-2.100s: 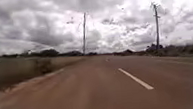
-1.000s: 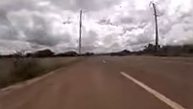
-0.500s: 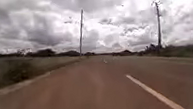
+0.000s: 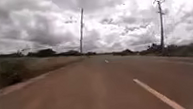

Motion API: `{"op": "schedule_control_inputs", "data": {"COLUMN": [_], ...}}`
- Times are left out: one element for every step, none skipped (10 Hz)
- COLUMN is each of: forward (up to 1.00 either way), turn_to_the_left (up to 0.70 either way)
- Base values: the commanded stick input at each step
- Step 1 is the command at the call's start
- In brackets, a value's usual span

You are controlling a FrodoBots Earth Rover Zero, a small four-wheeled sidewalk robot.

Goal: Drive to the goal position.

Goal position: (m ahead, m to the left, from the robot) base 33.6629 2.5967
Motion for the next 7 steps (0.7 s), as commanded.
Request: {"op": "schedule_control_inputs", "data": {"forward": [1.0,1.0,1.0,1.0,1.0,1.0,1.0], "turn_to_the_left": [0.0,0.0,0.0,0.0,0.0,-0.08,-0.19]}}
